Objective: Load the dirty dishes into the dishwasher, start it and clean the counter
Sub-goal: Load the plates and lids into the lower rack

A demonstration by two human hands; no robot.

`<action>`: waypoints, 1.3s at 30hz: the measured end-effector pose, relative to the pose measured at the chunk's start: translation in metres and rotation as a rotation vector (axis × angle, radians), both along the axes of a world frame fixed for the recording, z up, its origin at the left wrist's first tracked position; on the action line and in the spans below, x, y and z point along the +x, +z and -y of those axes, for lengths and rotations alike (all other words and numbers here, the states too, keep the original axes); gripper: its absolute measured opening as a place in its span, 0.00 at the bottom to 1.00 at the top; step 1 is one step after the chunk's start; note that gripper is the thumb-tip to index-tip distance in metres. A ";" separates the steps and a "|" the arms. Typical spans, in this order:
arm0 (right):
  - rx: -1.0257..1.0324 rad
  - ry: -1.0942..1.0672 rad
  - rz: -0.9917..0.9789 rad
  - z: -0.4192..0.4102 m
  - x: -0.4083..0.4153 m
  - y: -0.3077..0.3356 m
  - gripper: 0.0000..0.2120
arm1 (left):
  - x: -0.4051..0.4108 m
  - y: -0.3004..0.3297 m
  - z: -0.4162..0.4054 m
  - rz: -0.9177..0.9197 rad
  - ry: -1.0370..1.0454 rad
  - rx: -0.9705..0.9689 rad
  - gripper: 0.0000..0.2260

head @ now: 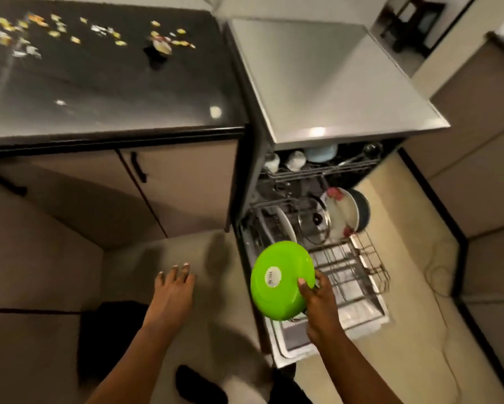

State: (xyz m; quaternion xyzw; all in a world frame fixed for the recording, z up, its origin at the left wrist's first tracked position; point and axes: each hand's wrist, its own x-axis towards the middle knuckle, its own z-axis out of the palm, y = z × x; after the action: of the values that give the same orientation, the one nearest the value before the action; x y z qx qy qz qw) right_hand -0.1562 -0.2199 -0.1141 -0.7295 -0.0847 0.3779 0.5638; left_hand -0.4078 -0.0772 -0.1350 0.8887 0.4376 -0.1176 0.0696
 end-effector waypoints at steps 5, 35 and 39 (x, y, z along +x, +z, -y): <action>-0.016 -0.425 -0.266 0.062 0.078 -0.029 0.18 | 0.080 -0.042 0.035 0.007 -0.156 -0.114 0.26; 0.385 -1.289 -0.919 0.112 0.431 -0.292 0.19 | 0.409 -0.341 0.196 -0.092 -0.209 -0.779 0.33; 0.374 -1.429 -1.021 0.095 0.457 -0.309 0.21 | 0.413 -0.340 0.195 -0.086 -0.204 -0.754 0.34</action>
State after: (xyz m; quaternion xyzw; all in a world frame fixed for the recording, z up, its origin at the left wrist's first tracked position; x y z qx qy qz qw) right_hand 0.3005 -0.3148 -0.4235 -0.2477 0.5903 0.1955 0.7429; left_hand 0.0053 -0.2717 -0.4751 0.8340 0.2754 -0.3134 0.3610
